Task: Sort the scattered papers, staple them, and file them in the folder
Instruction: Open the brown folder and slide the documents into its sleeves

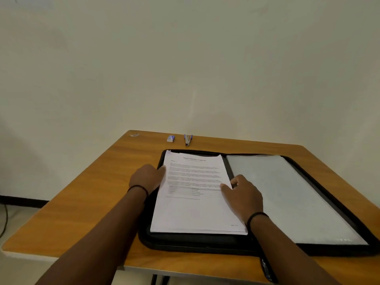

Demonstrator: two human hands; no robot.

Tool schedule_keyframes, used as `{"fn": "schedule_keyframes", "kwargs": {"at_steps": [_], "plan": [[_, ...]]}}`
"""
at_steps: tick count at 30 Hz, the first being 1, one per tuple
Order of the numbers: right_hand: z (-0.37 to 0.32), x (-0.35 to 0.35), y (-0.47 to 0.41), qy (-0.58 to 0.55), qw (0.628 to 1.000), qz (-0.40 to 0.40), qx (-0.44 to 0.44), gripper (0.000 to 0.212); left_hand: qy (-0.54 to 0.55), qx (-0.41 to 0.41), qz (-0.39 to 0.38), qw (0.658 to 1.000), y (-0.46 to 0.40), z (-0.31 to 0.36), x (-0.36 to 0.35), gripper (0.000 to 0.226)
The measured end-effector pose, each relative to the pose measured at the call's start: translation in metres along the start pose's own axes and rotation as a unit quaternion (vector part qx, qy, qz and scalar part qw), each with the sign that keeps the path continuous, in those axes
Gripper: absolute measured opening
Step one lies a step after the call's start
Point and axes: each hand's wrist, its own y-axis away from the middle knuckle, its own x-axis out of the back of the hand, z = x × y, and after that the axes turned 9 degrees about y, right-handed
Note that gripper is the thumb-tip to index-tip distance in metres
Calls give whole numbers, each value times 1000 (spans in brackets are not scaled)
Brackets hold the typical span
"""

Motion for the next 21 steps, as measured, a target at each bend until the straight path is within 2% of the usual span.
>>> {"fn": "schedule_keyframes", "kwargs": {"at_steps": [3,5,11,16,18,21], "plan": [[-1,0,2,2,1000,-6,-3,22,91,19,-67,993,-8,1,1,53],[-1,1,2,7,1000,-7,-4,22,103,14,-69,992,-6,1,-4,53],[-28,0,6,21,998,-48,28,21,23,-25,-20,999,-9,-21,18,56],[-61,-4,13,-139,982,-131,9,16,-39,-16,4,999,-17,-62,59,60],[-69,-11,17,-137,981,-134,18,15,-69,-6,25,997,-14,-73,67,60],[-76,-22,22,-88,990,-97,56,24,-118,-17,74,990,-6,-85,70,57]]}}
